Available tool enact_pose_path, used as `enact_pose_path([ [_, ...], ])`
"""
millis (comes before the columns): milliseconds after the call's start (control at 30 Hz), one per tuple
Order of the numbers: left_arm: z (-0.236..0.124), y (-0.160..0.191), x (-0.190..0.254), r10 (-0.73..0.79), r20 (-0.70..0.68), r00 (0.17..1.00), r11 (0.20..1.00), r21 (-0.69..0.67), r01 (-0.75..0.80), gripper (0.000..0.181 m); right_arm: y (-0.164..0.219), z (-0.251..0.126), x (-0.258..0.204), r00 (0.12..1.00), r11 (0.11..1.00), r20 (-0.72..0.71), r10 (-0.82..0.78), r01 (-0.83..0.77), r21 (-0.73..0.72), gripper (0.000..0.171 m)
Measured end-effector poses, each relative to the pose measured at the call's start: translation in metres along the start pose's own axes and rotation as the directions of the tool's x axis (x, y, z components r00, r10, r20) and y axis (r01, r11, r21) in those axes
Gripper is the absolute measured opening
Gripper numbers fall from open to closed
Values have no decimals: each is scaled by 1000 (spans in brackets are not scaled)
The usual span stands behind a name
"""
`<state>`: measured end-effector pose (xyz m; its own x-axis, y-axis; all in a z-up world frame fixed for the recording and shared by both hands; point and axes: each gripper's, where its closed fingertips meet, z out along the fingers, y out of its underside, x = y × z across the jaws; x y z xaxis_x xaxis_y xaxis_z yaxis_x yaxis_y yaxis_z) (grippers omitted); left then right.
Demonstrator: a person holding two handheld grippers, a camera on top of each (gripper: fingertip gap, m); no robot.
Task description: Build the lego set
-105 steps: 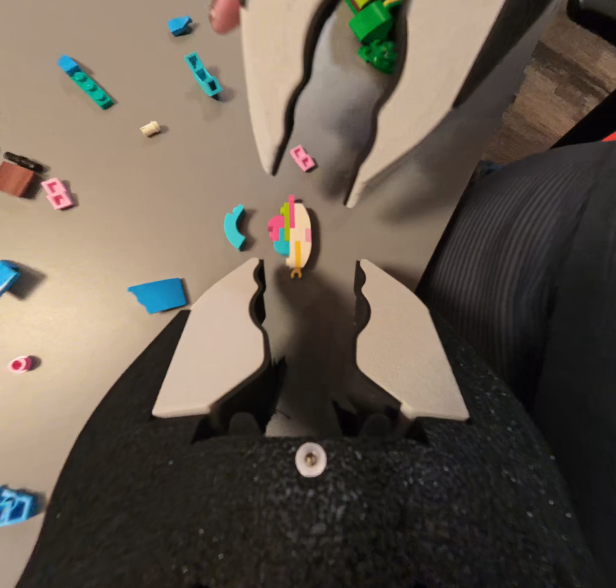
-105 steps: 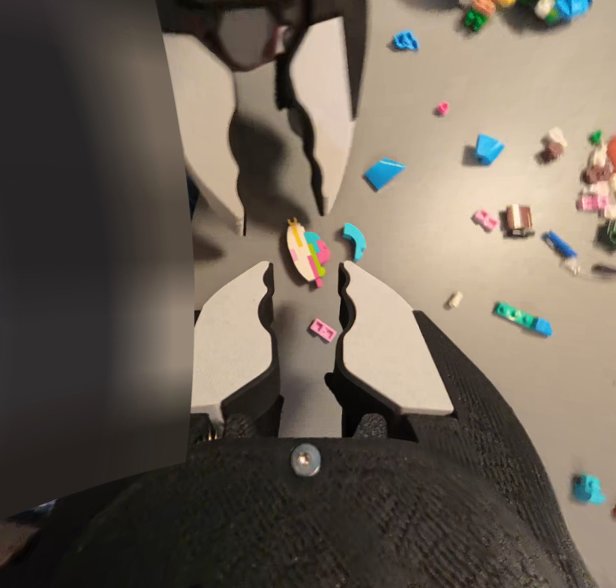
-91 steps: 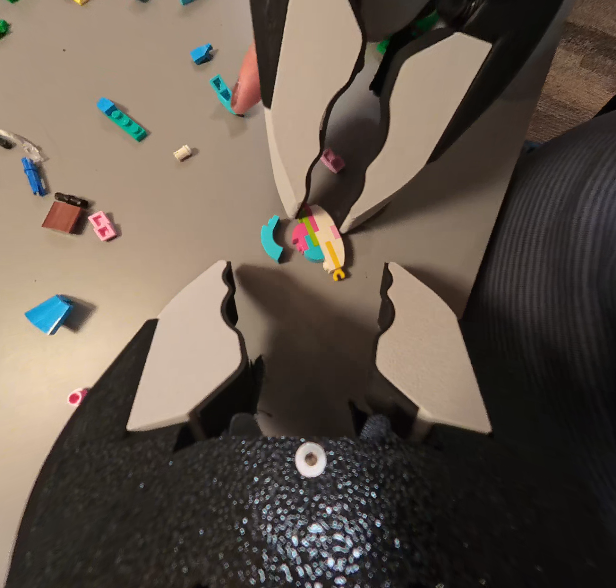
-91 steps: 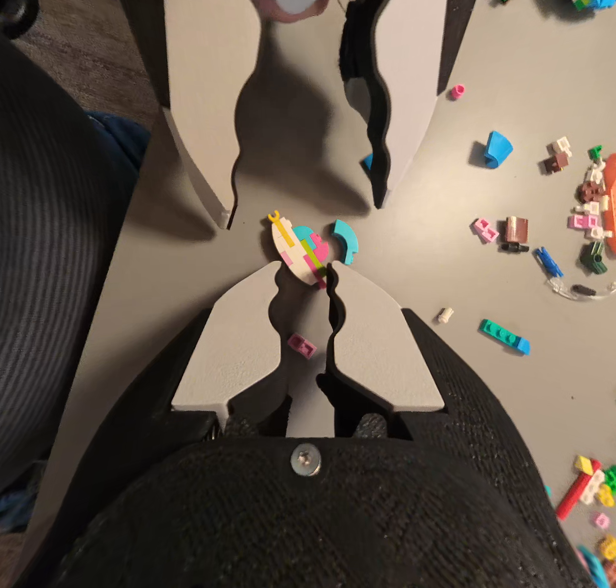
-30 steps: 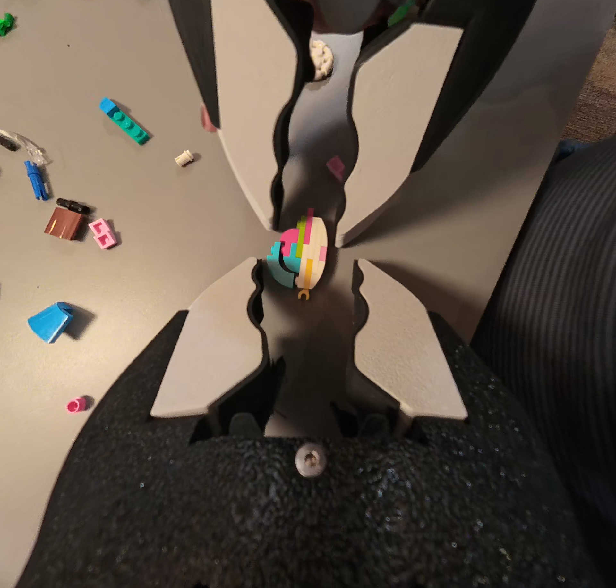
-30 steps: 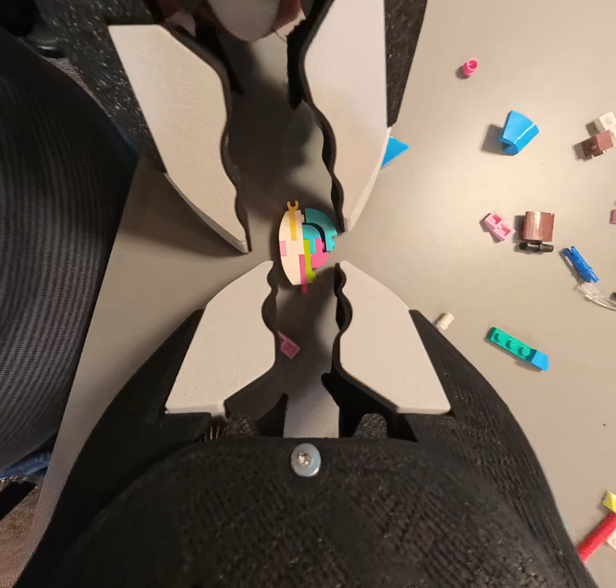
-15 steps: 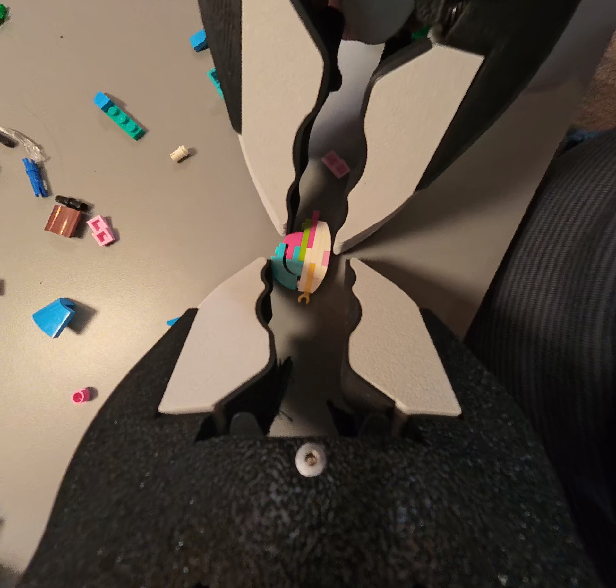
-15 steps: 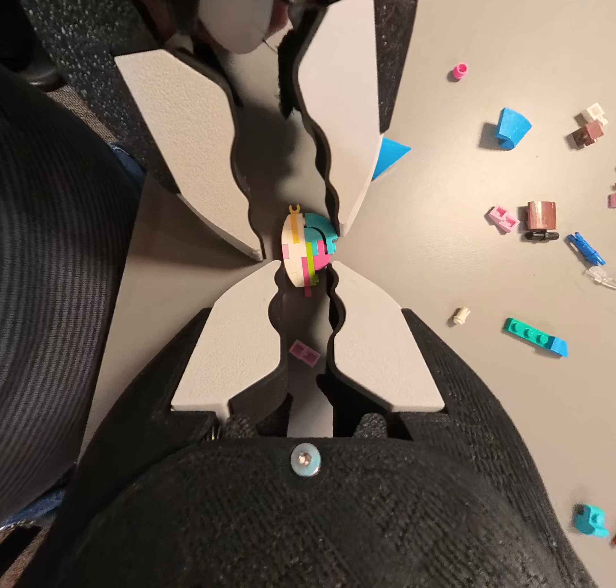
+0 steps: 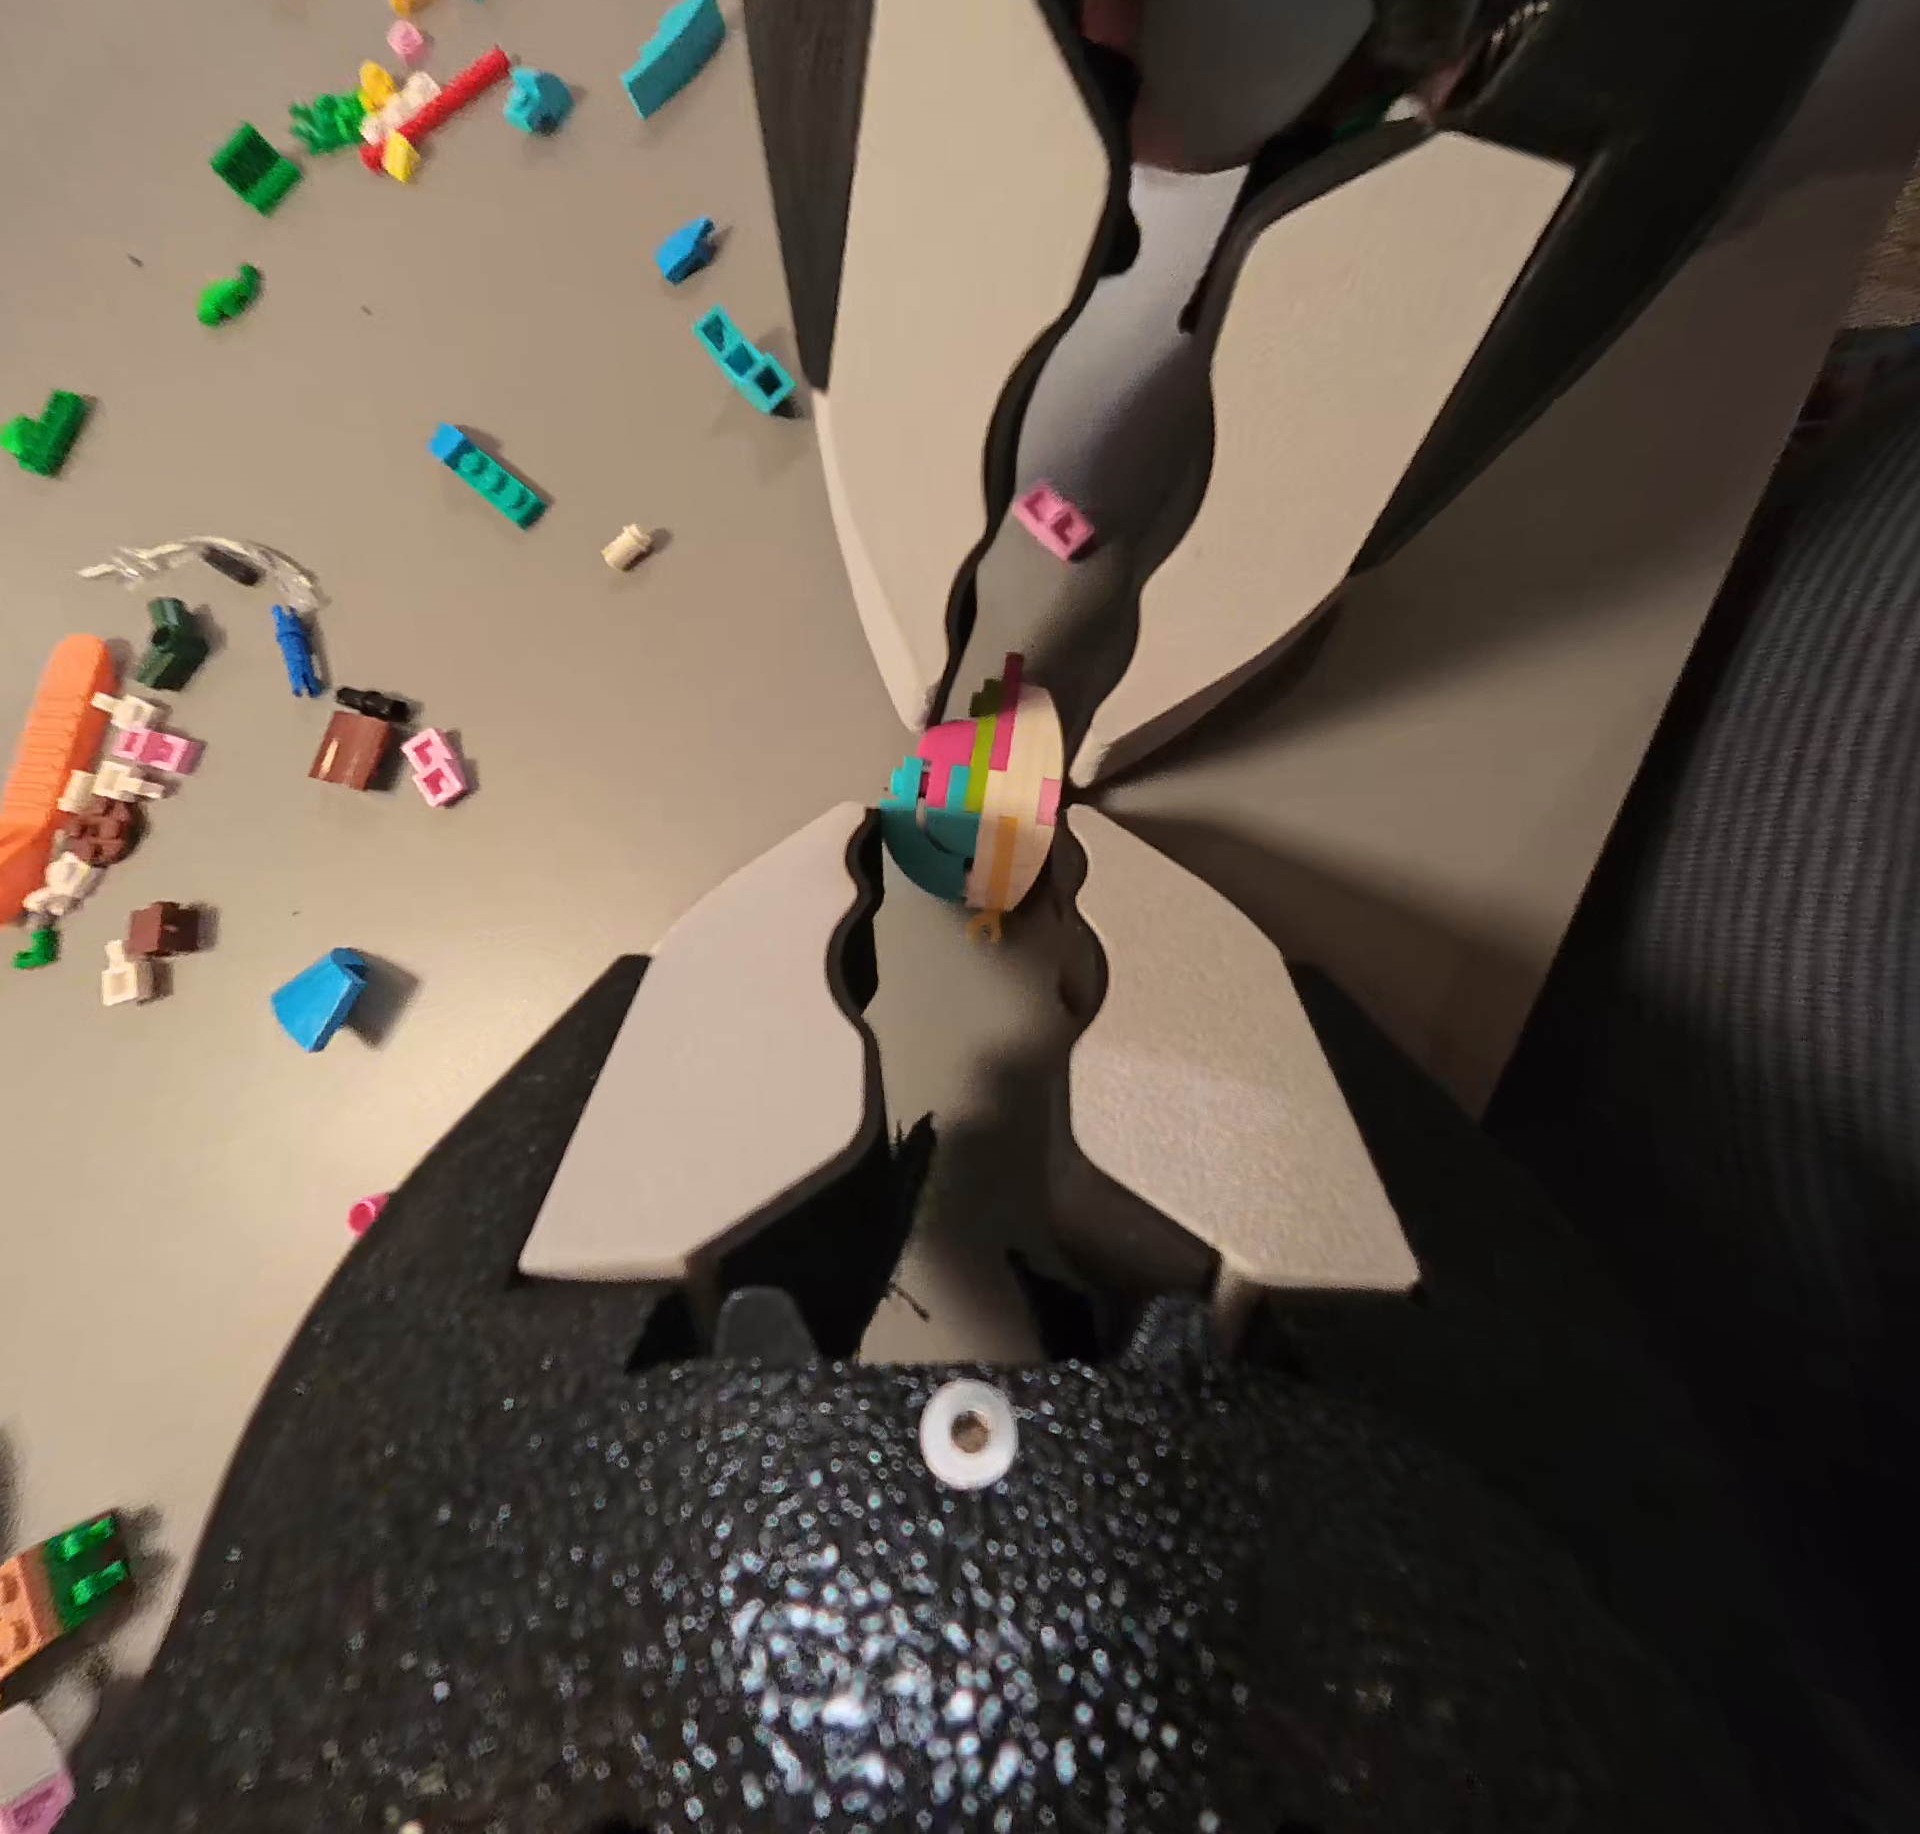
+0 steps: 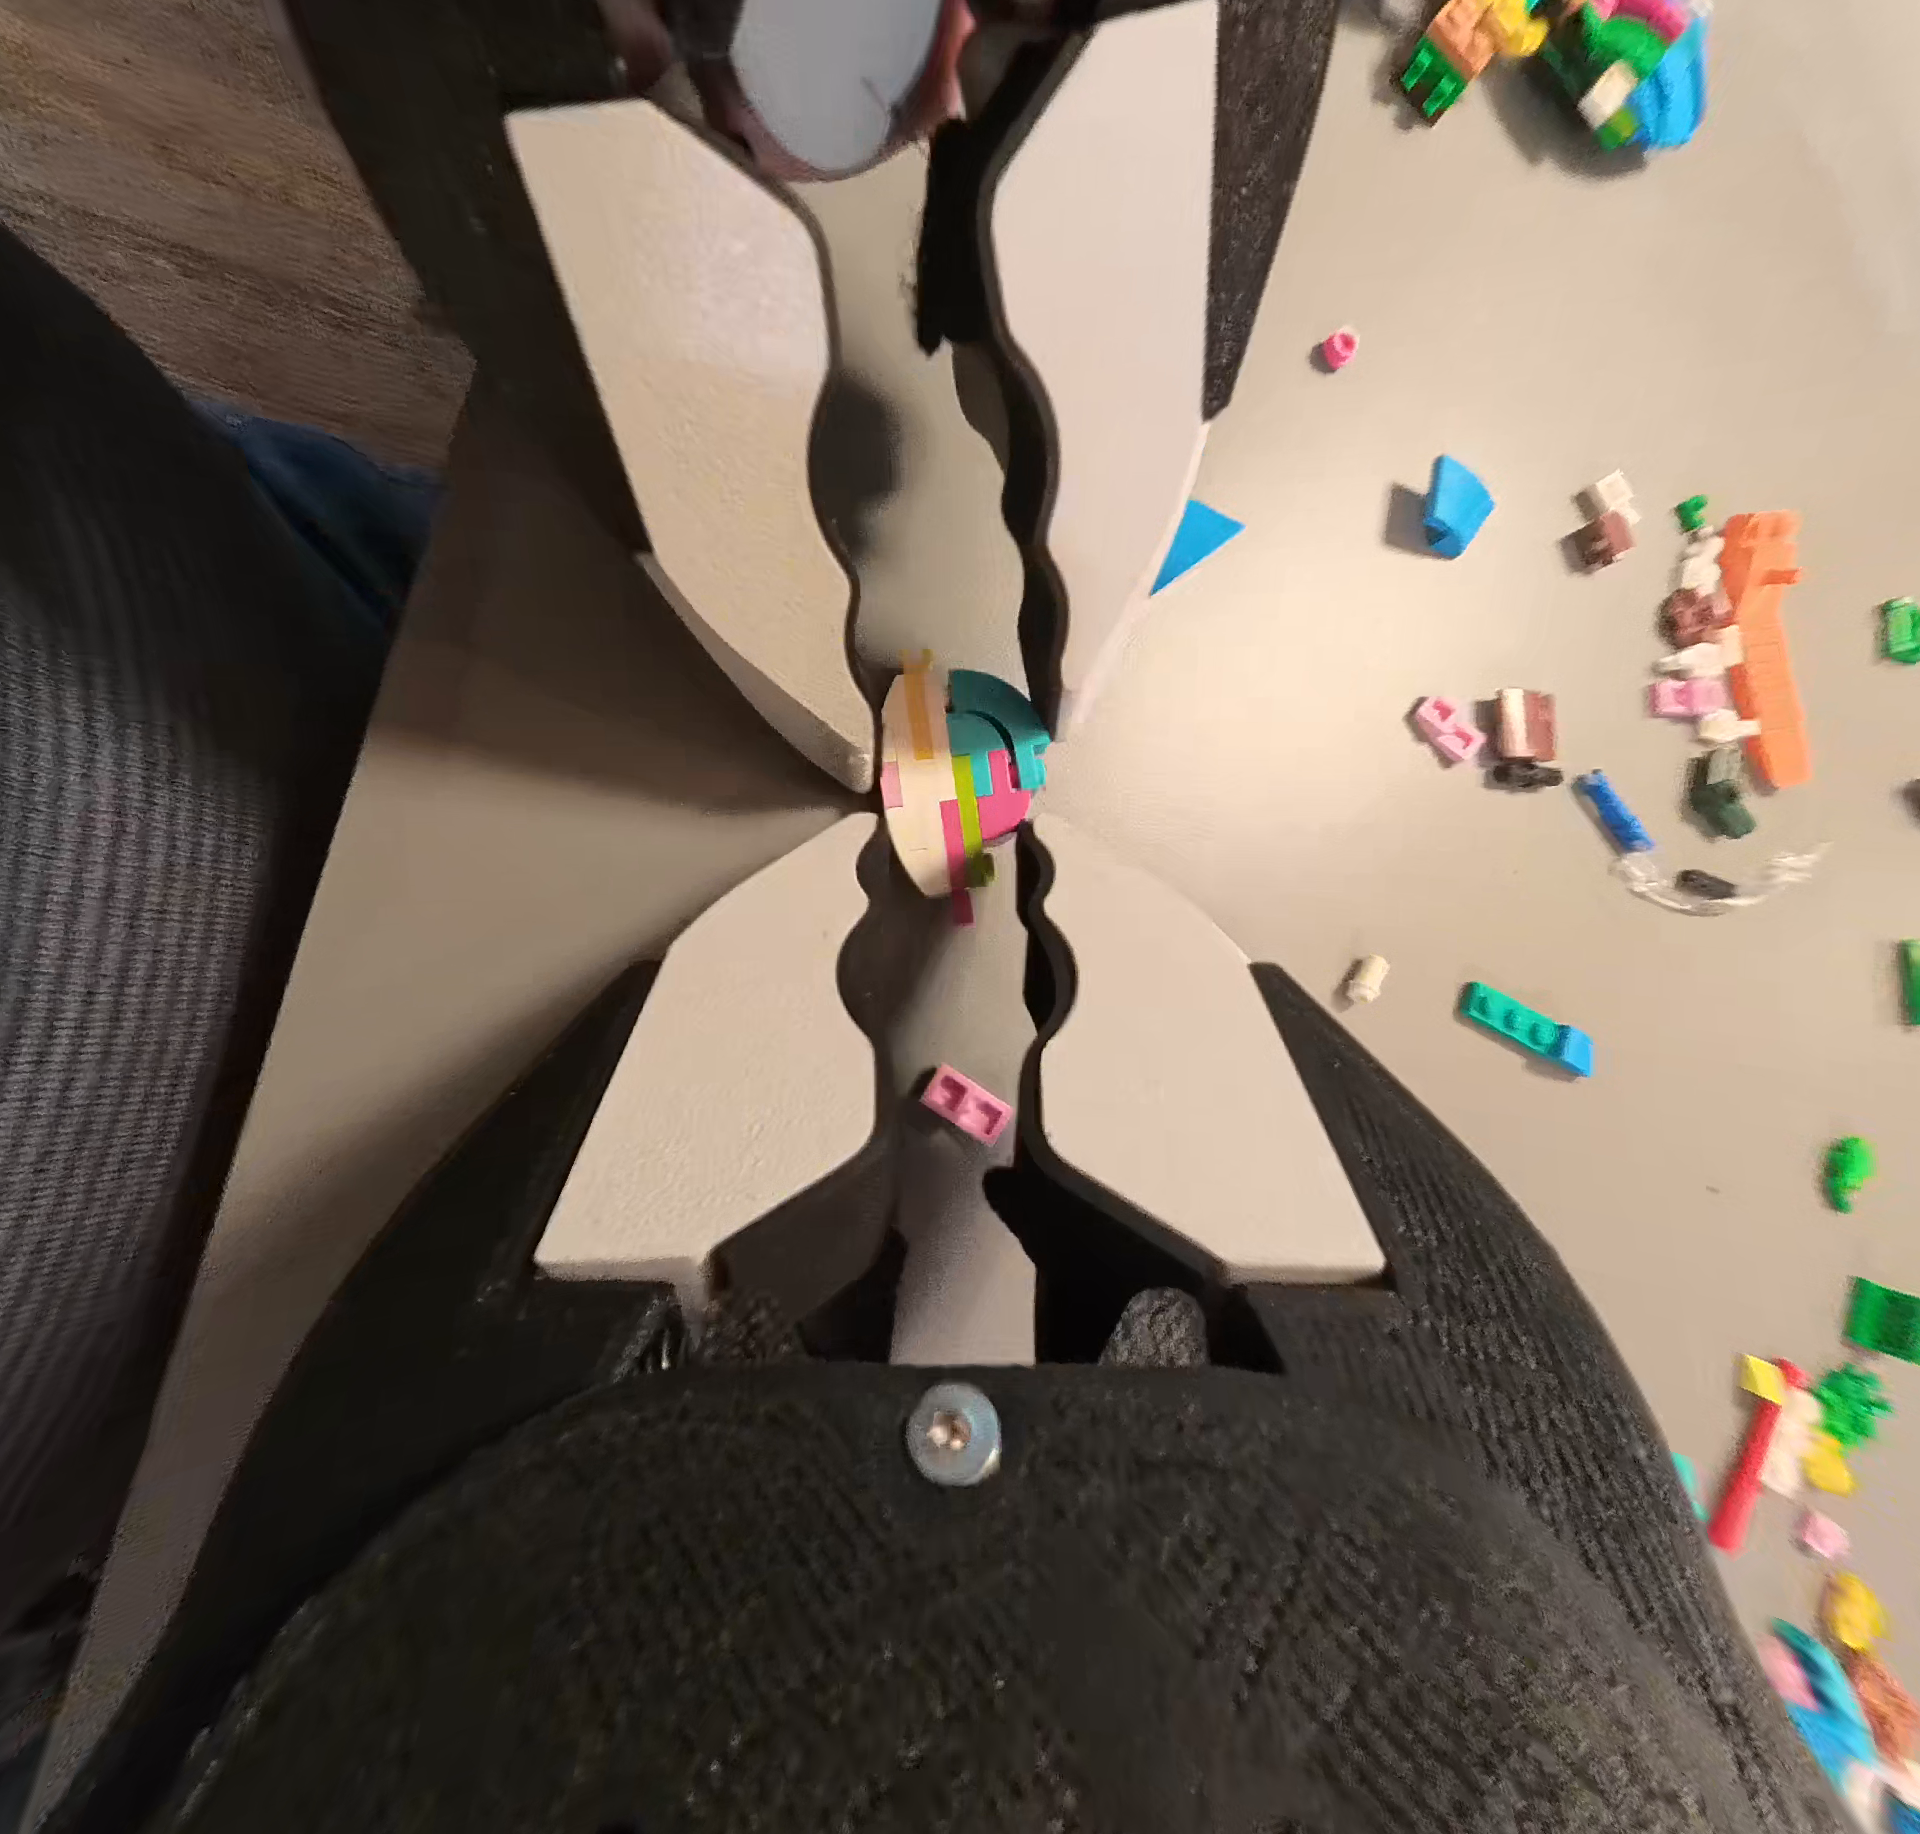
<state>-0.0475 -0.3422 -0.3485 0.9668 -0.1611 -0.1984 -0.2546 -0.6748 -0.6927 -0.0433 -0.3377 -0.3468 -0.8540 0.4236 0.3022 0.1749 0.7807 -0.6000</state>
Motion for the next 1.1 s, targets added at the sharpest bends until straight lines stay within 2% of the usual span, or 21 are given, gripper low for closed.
enact_pose_path([
  [133, -3, -2, 0, 82, 110, 991, 993, 77, -91, 31, -3, -3, 0, 974, 987, -165, -157, 159, -3, 21],
  [267, -7, -5, 1, 195, 202, 960, 974, 74, -214, 31, -4, -6, -1, 920, 961, -282, -272, 277, -22, 21],
  [767, -5, -7, -4, 308, 306, 901, 946, 7, -325, 30, -5, -9, 4, 905, 963, -334, -263, 267, -36, 20],
  [1100, -7, -11, -15, 331, 320, 888, 936, 9, -352, 29, -9, -12, 14, 888, 954, -357, -291, 295, -45, 20],
])
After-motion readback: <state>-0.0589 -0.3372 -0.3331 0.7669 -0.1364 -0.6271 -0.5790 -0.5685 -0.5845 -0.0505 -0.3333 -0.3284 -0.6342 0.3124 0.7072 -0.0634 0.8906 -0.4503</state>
